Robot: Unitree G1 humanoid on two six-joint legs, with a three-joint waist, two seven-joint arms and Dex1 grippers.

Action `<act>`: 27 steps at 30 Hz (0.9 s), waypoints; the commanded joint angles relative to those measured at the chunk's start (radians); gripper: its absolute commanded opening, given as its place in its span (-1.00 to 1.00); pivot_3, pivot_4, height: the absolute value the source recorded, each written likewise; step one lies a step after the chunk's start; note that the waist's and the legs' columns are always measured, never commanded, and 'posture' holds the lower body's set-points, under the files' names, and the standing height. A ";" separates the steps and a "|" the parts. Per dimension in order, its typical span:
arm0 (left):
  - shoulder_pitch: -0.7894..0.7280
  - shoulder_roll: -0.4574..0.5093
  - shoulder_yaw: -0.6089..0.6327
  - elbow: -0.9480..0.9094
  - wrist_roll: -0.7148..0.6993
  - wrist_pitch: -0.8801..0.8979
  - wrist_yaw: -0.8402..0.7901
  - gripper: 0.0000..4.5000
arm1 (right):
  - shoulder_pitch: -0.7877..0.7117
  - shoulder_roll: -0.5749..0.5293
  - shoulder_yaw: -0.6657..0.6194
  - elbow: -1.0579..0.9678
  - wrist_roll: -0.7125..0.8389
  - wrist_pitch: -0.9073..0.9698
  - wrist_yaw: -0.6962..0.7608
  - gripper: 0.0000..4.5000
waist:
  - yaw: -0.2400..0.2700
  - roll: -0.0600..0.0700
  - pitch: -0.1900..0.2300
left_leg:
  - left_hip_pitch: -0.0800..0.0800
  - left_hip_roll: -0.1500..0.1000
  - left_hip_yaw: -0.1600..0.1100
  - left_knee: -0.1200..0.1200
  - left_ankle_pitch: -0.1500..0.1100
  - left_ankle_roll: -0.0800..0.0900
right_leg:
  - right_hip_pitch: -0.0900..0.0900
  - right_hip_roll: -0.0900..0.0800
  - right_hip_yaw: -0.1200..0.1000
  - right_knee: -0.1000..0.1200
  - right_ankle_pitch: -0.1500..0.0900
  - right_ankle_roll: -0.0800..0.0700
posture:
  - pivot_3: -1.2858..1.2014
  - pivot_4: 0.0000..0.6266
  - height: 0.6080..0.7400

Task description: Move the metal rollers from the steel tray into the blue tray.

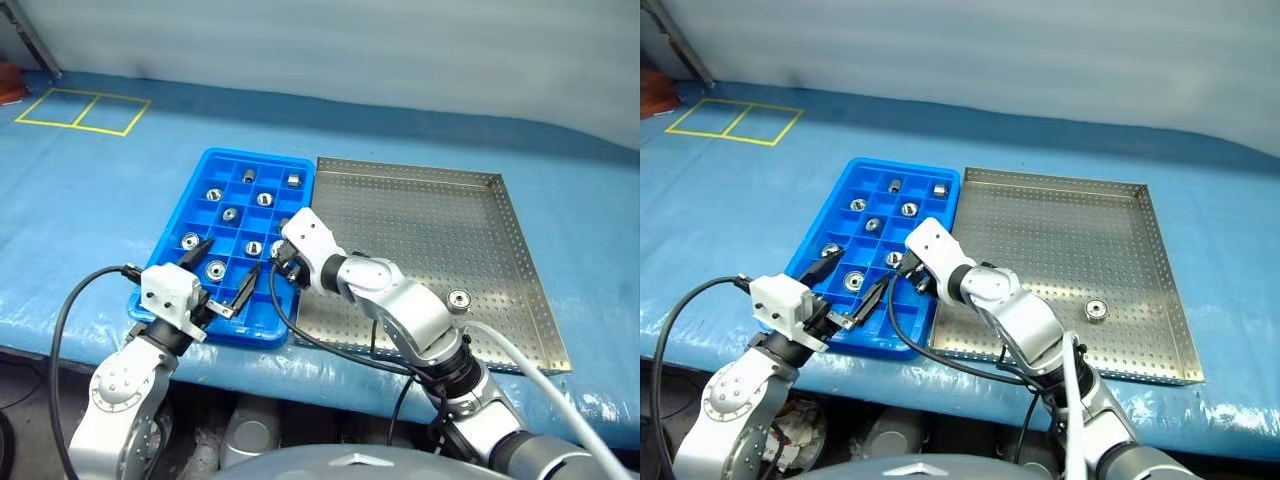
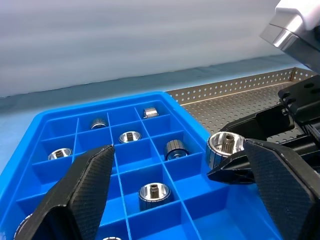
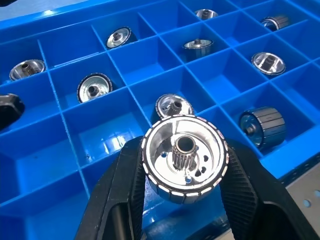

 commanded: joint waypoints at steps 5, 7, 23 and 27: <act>-0.009 0.005 -0.010 -0.035 -0.018 -0.005 -0.009 1.00 | 0.020 0.006 -0.012 -0.016 0.017 -0.006 0.011 -0.24 | 0.014 0.000 0.000 | 0.000 0.000 -0.001 0.000 0.000 0.000 | 0.000 0.000 -0.001 0.000 0.000 0.000 | 0.41 -0.52 1.00; -0.015 0.008 -0.015 -0.034 -0.023 -0.001 -0.016 1.00 | 0.029 0.002 -0.014 -0.016 0.017 -0.004 0.012 -0.24 | 0.018 0.000 0.000 | -0.001 0.000 -0.001 0.000 0.000 0.000 | 0.000 0.000 -0.002 0.000 0.000 0.000 | 0.39 -0.52 1.00; -0.163 0.039 -0.107 0.045 -0.065 0.041 -0.114 1.00 | 0.201 -0.036 -0.196 -0.293 0.017 0.027 -0.101 0.98 | -0.022 0.000 0.000 | -0.002 0.000 -0.002 0.000 0.000 0.000 | 0.000 -0.001 -0.003 -0.002 -0.001 0.000 | 0.25 -0.52 1.00; -0.196 0.045 -0.135 0.076 -0.071 0.047 -0.150 1.00 | 0.308 -0.064 -0.256 -0.382 0.027 0.053 -0.127 0.98 | -0.062 0.000 0.000 | -0.002 0.000 -0.002 0.000 0.000 0.000 | 0.001 -0.001 -0.004 -0.001 -0.001 0.000 | 0.20 -0.52 1.00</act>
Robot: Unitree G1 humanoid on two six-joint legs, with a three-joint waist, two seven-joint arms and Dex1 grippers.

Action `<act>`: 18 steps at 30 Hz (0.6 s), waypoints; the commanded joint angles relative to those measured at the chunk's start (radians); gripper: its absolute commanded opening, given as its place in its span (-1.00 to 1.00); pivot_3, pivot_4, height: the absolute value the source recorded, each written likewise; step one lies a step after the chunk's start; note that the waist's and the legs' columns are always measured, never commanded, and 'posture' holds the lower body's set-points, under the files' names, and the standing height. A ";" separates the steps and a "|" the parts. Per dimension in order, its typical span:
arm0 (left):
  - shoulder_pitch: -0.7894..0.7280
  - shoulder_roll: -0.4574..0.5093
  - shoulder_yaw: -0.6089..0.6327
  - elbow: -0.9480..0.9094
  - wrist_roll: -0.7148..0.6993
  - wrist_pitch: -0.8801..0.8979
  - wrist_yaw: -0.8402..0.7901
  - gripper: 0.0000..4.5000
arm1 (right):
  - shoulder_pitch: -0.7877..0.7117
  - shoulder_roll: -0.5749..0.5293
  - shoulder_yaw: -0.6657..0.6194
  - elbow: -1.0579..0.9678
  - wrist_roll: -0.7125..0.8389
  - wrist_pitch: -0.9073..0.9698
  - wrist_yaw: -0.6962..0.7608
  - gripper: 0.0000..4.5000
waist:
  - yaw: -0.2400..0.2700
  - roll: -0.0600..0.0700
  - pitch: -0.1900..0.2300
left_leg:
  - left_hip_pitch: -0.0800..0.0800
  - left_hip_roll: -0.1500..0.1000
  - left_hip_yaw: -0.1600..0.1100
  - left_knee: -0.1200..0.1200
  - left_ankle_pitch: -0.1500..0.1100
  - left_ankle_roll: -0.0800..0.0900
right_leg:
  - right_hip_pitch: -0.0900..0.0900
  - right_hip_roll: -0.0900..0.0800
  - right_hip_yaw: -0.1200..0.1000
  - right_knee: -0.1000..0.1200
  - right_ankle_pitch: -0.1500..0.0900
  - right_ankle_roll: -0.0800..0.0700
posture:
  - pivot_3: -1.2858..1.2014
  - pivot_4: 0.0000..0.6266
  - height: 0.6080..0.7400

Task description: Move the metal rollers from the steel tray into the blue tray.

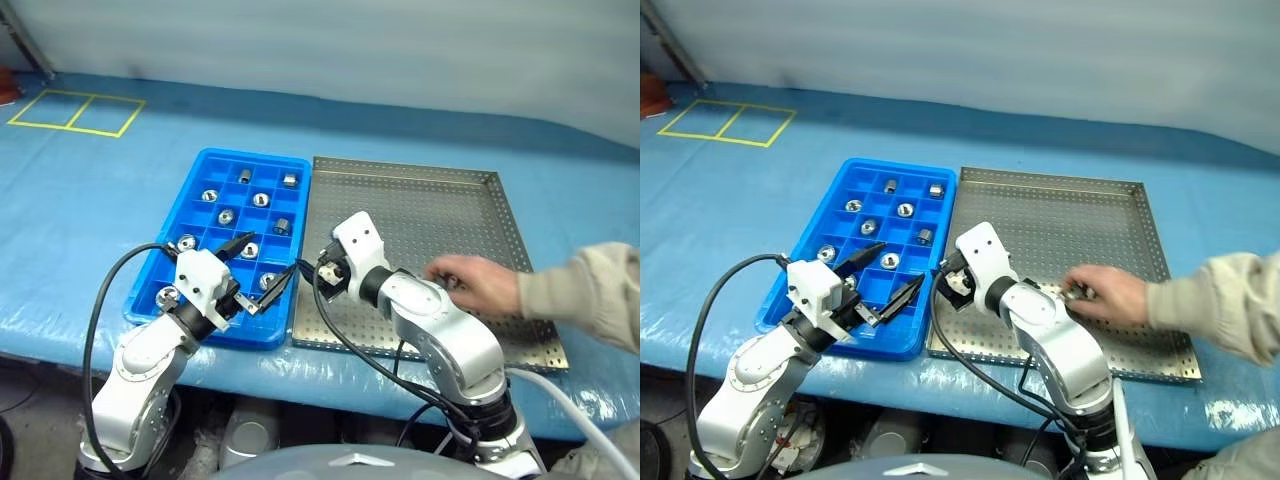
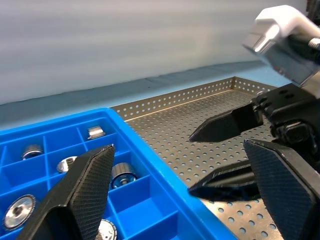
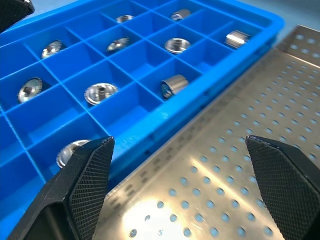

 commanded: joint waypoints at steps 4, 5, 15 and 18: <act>-0.055 0.006 -0.025 0.038 -0.022 -0.002 -0.045 1.00 | 0.115 -0.025 -0.056 -0.154 0.016 0.041 -0.029 0.98 | -0.047 0.000 0.000 | 0.001 0.000 0.000 0.000 0.000 0.000 | 0.001 0.000 0.000 0.001 0.000 -0.001 | 0.18 -0.52 1.00; -0.063 0.005 -0.028 0.045 -0.023 -0.003 -0.051 1.00 | 0.123 -0.025 -0.057 -0.161 0.015 0.046 -0.035 0.98 | -0.055 0.000 0.000 | 0.001 0.000 0.000 0.000 0.000 0.000 | 0.001 0.000 0.001 0.001 0.000 -0.001 | 0.17 -0.52 1.00; -0.093 0.002 -0.045 0.075 -0.021 -0.010 -0.081 1.00 | 0.132 -0.021 -0.070 -0.166 0.012 0.055 -0.064 0.98 | -0.083 0.000 0.000 | 0.002 0.000 0.001 0.000 0.000 0.000 | 0.001 0.001 0.003 0.001 0.000 0.000 | 0.16 -0.52 1.00; -0.095 0.004 -0.046 0.079 -0.020 -0.013 -0.088 1.00 | 0.132 -0.020 -0.078 -0.156 0.008 0.050 -0.071 0.98 | -0.087 0.000 0.000 | 0.002 0.000 0.001 0.000 0.000 0.000 | 0.001 0.001 0.003 0.001 0.000 0.000 | 0.16 -0.52 1.00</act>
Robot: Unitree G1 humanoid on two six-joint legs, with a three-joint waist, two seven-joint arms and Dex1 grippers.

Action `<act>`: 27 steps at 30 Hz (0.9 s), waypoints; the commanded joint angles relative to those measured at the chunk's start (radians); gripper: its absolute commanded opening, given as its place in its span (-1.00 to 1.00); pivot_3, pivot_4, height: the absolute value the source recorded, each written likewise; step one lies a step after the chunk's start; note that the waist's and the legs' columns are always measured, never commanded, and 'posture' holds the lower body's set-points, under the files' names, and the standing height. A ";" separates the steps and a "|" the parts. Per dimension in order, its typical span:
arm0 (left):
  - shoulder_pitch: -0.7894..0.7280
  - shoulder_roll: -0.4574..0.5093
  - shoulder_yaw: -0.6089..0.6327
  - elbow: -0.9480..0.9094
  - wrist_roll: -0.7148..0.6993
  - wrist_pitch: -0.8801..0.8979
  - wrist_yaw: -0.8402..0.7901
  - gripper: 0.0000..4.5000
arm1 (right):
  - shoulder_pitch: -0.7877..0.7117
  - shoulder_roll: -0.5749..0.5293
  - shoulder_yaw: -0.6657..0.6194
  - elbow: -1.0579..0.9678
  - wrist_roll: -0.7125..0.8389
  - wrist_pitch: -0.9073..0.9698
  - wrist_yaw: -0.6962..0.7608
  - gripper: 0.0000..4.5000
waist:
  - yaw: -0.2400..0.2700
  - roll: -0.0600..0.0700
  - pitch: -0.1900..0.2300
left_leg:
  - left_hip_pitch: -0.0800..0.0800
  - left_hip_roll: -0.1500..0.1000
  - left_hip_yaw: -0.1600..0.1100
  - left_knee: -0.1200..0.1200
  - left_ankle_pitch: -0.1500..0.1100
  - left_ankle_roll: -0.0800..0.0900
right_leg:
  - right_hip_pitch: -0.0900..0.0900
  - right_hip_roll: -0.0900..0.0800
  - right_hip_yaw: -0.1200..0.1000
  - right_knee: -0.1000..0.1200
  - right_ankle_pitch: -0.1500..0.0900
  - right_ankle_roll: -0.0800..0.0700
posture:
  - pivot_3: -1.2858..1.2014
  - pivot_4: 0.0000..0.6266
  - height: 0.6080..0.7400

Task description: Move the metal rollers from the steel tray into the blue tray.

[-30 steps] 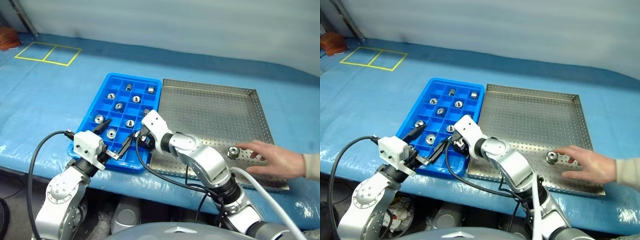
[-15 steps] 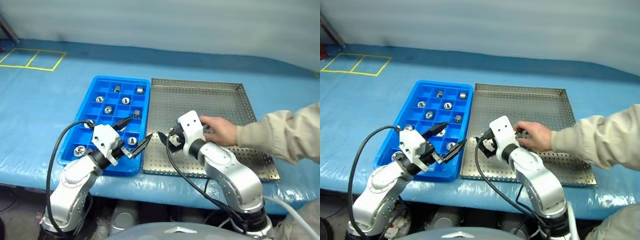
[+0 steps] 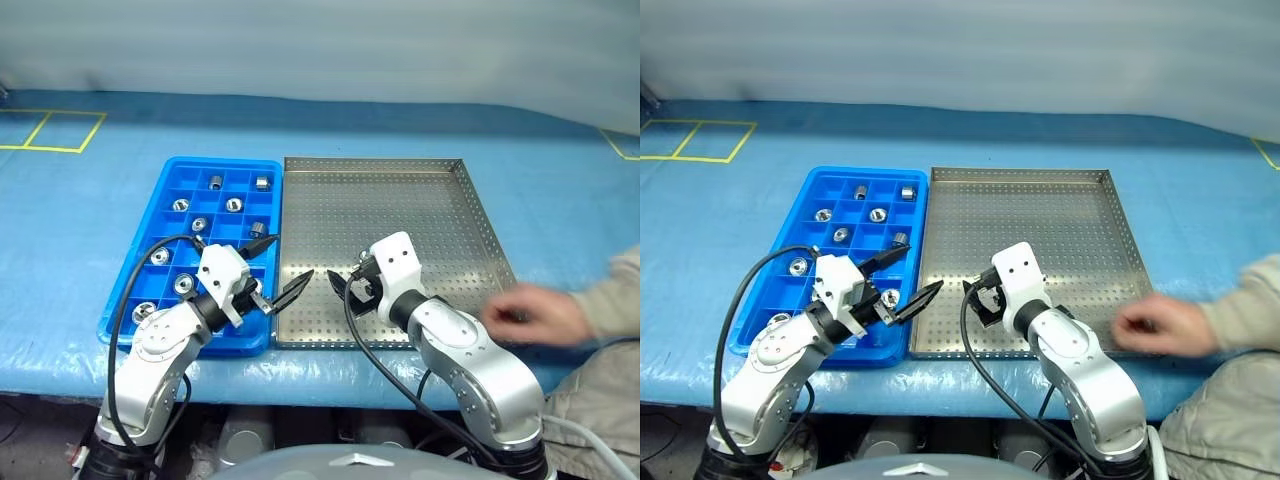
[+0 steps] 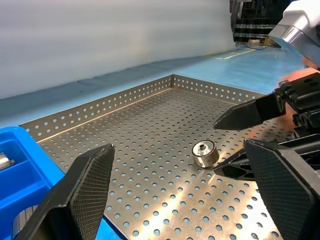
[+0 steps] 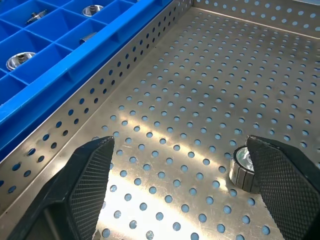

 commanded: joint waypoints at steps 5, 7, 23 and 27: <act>-0.013 -0.002 -0.006 -0.008 -0.015 -0.019 -0.020 1.00 | -0.006 0.020 -0.049 0.047 -0.025 -0.035 -0.053 0.98 | -0.004 0.000 0.000 | 0.000 0.000 0.000 0.000 0.000 0.000 | 0.000 0.000 0.000 0.000 0.000 0.001 | 0.16 -0.52 1.00; -0.014 -0.004 -0.009 -0.006 -0.013 -0.020 -0.022 1.00 | -0.012 0.026 -0.059 0.092 -0.035 -0.056 -0.066 0.98 | -0.003 0.000 0.000 | 0.000 0.000 0.001 0.000 0.000 0.000 | 0.000 0.000 0.000 0.000 0.000 0.000 | 0.16 -0.52 1.00; -0.008 -0.014 -0.036 -0.005 -0.003 -0.026 -0.014 1.00 | -0.123 0.120 -0.165 0.509 -0.071 -0.282 -0.112 0.98 | -0.005 0.000 0.000 | 0.001 0.000 0.003 0.000 0.000 0.000 | -0.001 0.001 0.003 0.000 0.004 0.005 | 0.16 -0.52 1.00; -0.001 -0.014 -0.033 -0.007 -0.003 -0.027 -0.006 1.00 | -0.111 0.127 -0.156 0.518 -0.066 -0.295 -0.091 0.60 | -0.005 0.000 0.000 | 0.001 0.000 0.003 0.000 0.000 0.000 | -0.001 0.001 0.004 0.000 0.004 0.005 | 0.16 -0.52 1.00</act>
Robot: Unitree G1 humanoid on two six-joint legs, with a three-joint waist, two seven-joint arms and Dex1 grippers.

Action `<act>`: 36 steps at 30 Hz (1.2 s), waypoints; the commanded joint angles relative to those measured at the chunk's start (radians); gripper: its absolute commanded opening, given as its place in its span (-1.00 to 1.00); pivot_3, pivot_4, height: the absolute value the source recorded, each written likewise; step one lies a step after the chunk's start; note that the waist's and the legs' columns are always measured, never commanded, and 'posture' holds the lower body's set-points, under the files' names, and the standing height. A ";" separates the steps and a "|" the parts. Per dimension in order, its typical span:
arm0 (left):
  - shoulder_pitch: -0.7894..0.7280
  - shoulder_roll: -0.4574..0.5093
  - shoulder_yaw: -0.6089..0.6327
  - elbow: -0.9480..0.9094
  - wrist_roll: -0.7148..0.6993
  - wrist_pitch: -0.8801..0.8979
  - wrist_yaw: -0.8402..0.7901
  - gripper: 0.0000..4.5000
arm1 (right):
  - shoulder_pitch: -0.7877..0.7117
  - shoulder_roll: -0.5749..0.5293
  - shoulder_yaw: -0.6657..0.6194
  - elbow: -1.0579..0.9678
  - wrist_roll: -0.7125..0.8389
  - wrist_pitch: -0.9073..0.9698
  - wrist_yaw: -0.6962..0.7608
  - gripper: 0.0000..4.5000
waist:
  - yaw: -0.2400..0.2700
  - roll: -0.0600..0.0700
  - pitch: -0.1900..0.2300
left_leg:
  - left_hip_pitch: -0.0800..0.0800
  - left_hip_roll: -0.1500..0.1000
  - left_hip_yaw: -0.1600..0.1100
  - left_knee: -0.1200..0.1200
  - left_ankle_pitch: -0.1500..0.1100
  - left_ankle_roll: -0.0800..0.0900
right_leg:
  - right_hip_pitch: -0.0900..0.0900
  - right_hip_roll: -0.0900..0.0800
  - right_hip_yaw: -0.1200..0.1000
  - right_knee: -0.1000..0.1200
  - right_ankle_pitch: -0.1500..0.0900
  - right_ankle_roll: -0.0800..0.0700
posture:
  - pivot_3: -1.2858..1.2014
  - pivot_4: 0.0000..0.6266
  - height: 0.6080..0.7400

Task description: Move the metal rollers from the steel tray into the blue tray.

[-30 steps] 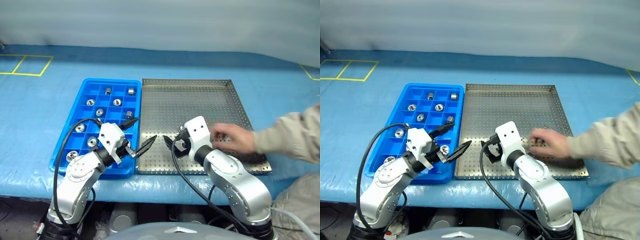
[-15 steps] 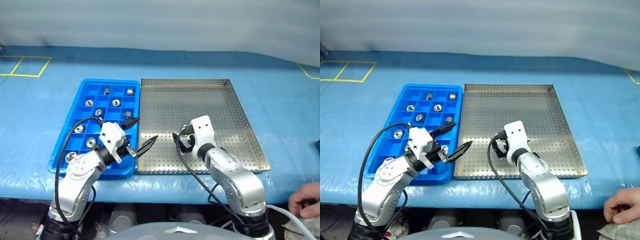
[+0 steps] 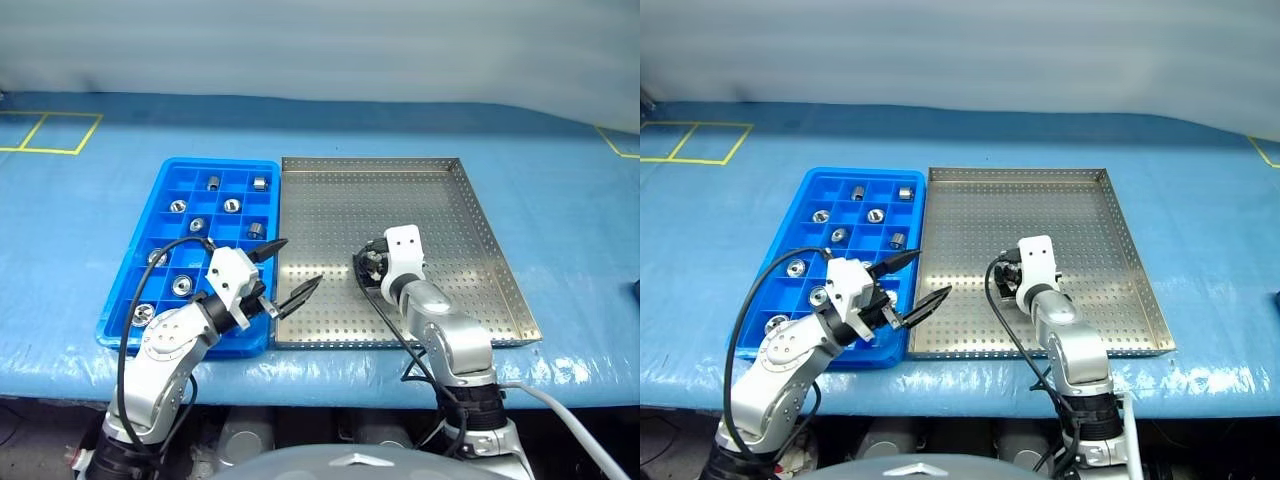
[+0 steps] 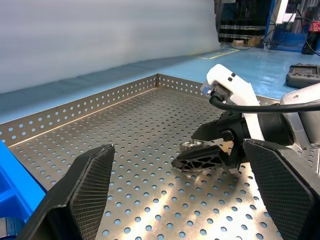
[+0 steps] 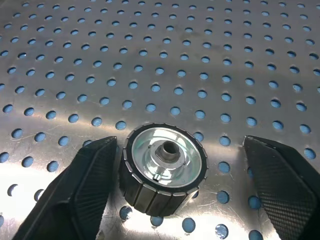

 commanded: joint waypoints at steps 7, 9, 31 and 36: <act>0.019 -0.006 0.011 -0.030 -0.001 -0.030 0.021 1.00 | 0.008 0.001 0.044 -0.105 0.010 0.009 0.037 -0.17 | 0.003 0.000 0.000 | 0.000 0.000 0.000 0.000 0.000 0.000 | 0.000 0.000 0.000 0.001 0.000 0.000 | 0.21 -0.52 1.00; 0.027 -0.011 0.015 -0.033 0.004 -0.036 0.037 1.00 | -0.004 -0.016 0.060 -0.148 0.014 0.041 0.054 -0.17 | 0.005 0.000 0.000 | 0.000 0.000 -0.001 0.000 0.000 0.000 | 0.000 0.000 0.000 0.001 0.000 0.000 | 0.22 -0.52 1.00; 0.339 -0.094 0.210 -0.160 0.084 -0.200 0.263 1.00 | -0.265 -0.113 0.332 -0.226 0.073 0.085 0.311 -0.17 | 0.125 0.000 0.001 | -0.001 0.000 -0.002 -0.001 0.000 0.000 | 0.000 -0.001 -0.003 -0.001 -0.001 -0.001 | 0.46 -0.52 1.00; 0.416 -0.091 0.268 -0.169 0.016 -0.243 0.218 1.00 | -0.230 -0.092 0.383 -0.207 0.084 0.067 0.329 -0.17 | 0.171 0.000 0.001 | -0.001 0.001 -0.003 -0.001 0.000 0.000 | 0.000 -0.001 -0.006 -0.001 -0.004 -0.006 | 0.48 -0.52 1.00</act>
